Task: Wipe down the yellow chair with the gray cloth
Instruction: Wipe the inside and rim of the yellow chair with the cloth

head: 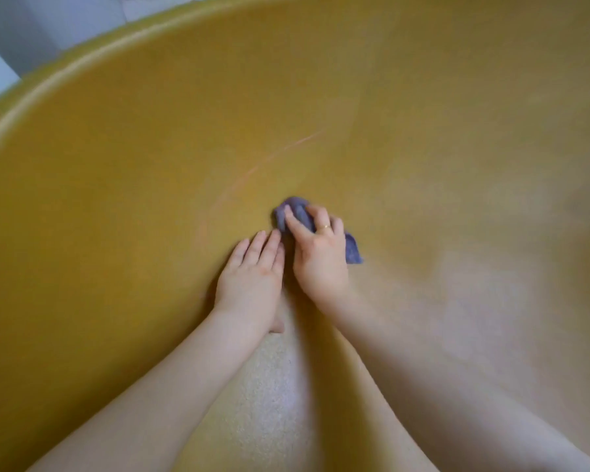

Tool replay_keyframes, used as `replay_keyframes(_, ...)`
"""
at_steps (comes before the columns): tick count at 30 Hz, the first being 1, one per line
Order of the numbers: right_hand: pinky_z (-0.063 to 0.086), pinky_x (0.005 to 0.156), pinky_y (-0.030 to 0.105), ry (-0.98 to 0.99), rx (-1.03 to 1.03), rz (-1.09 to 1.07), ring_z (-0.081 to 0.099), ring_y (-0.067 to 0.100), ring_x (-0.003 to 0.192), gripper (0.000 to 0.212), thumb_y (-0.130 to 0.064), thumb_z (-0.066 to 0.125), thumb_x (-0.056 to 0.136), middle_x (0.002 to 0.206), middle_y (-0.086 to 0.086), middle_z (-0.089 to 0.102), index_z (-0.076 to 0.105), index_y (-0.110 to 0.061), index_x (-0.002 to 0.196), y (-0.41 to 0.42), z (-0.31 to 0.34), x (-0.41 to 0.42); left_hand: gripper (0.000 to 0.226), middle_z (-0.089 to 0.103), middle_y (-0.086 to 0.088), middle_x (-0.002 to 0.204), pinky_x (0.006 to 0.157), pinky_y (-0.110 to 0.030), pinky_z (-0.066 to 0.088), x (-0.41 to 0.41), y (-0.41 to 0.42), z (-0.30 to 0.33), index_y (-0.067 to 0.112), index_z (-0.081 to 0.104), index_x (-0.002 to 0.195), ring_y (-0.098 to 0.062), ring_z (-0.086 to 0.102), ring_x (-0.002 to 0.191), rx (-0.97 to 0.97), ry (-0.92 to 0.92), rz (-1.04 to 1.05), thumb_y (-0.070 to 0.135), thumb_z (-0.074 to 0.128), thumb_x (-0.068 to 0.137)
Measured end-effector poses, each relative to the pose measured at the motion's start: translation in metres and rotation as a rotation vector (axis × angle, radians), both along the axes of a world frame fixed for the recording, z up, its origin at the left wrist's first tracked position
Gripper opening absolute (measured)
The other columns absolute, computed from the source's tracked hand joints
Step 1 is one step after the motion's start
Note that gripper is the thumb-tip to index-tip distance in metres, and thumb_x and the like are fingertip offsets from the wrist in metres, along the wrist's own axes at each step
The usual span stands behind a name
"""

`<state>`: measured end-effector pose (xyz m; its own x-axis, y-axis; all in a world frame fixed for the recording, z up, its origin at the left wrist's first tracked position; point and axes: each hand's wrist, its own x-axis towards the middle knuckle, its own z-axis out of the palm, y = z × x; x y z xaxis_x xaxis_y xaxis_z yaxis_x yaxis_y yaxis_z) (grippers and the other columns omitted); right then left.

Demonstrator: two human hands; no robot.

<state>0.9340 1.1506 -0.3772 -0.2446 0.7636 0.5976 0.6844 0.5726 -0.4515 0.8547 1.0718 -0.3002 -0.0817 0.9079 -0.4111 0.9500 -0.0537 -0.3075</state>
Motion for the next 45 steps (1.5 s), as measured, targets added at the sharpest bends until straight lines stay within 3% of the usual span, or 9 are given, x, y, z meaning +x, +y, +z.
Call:
replay_keyframes(6, 0.052, 0.057, 0.037, -0.18, 0.059, 0.142, 0.056, 0.037, 0.071, 0.05, -0.013, 0.033, 0.073, 0.102, 0.02, 0.063, 0.068, -0.017, 0.109, 0.023, 0.023, 0.014, 0.083, 0.018, -0.012, 0.152, 0.117, -0.034, 0.003, -0.018, 0.017, 0.047, 0.006, 0.02, 0.146, -0.026, 0.007, 0.145, 0.146, 0.067, -0.034, 0.042, 0.062, 0.083)
replay_keyframes(11, 0.049, 0.073, 0.036, -0.026, 0.254, -0.195, 0.057, 0.041, 0.083, 0.039, -0.005, 0.048, 0.082, 0.109, 0.023, 0.061, 0.066, -0.016, 0.115, 0.104, 0.079, 0.03, 0.116, -0.019, -0.015, 0.155, 0.116, -0.037, -0.005, -0.041, 0.056, 0.074, 0.002, -0.011, 0.147, -0.028, -0.011, 0.145, 0.275, 0.288, -0.049, 0.056, 0.063, 0.075)
replay_keyframes(15, 0.038, 0.089, 0.033, 0.242, 0.114, -0.397, 0.049, 0.04, 0.099, 0.046, 0.004, 0.045, 0.086, 0.126, 0.02, 0.052, 0.059, -0.015, 0.125, 0.116, 0.098, 0.017, 0.125, -0.027, -0.012, 0.153, 0.117, -0.036, -0.004, -0.058, 0.059, 0.072, 0.003, -0.021, 0.144, -0.025, -0.014, 0.144, 0.314, 0.334, -0.056, 0.063, 0.061, 0.072)
replay_keyframes(24, 0.049, 0.073, 0.034, -0.022, 0.162, 0.106, 0.052, 0.032, 0.085, 0.047, -0.006, 0.039, 0.078, 0.106, 0.021, 0.062, 0.064, -0.012, 0.117, 0.036, 0.035, -0.029, 0.123, -0.028, -0.012, 0.153, 0.116, -0.037, -0.006, -0.057, 0.065, 0.065, 0.004, -0.02, 0.145, -0.028, -0.016, 0.144, 0.357, 0.26, -0.044, 0.052, 0.067, 0.073)
replay_keyframes(28, 0.042, 0.071, 0.035, -0.044, 0.396, -0.229, 0.061, 0.035, 0.077, 0.044, -0.004, 0.048, 0.077, 0.102, 0.021, 0.065, 0.066, -0.015, 0.115, 0.107, 0.083, 0.015, 0.123, -0.029, -0.011, 0.152, 0.116, -0.039, -0.008, -0.056, 0.065, 0.064, 0.005, -0.022, 0.144, -0.028, -0.018, 0.143, 0.346, 0.235, -0.023, 0.051, 0.068, 0.073)
replay_keyframes(33, 0.047, 0.072, 0.033, 0.175, 0.359, -0.558, 0.059, 0.038, 0.079, 0.043, 0.001, 0.056, 0.078, 0.107, 0.018, 0.064, 0.065, -0.016, 0.117, 0.151, 0.128, 0.038, 0.099, -0.029, -0.011, 0.152, 0.116, -0.039, -0.007, -0.051, 0.065, 0.064, 0.004, -0.022, 0.144, -0.028, -0.018, 0.143, 0.375, 0.196, -0.002, 0.035, 0.055, 0.09)
replay_keyframes(37, 0.046, 0.08, 0.037, 0.315, 0.214, -0.375, 0.054, 0.042, 0.086, 0.049, 0.004, 0.048, 0.075, 0.116, 0.027, 0.057, 0.061, -0.008, 0.122, 0.121, 0.12, -0.018, 0.091, -0.027, -0.01, 0.153, 0.116, -0.039, -0.006, -0.049, 0.066, 0.064, 0.004, -0.02, 0.145, -0.028, -0.017, 0.143, 0.399, 0.171, -0.003, 0.03, 0.05, 0.093)
replay_keyframes(41, 0.048, 0.081, 0.04, 0.205, 0.19, -0.086, 0.054, 0.041, 0.089, 0.05, -0.013, 0.036, 0.079, 0.118, 0.027, 0.056, 0.06, -0.006, 0.122, 0.074, 0.114, -0.066, 0.09, -0.022, -0.008, 0.155, 0.116, -0.039, -0.006, -0.048, 0.063, 0.067, 0.004, -0.015, 0.146, -0.026, -0.015, 0.144, 0.411, 0.107, 0.005, 0.027, 0.053, 0.092)
replay_keyframes(45, 0.051, 0.073, 0.039, 0.075, 0.286, -0.111, 0.056, 0.04, 0.085, 0.048, -0.001, 0.052, 0.077, 0.115, 0.023, 0.059, 0.06, -0.01, 0.123, 0.099, 0.126, -0.03, 0.102, -0.025, -0.008, 0.154, 0.116, -0.039, -0.005, -0.051, 0.061, 0.074, 0.004, -0.015, 0.147, -0.026, -0.015, 0.144, 0.344, 0.121, -0.015, 0.034, 0.061, 0.086)
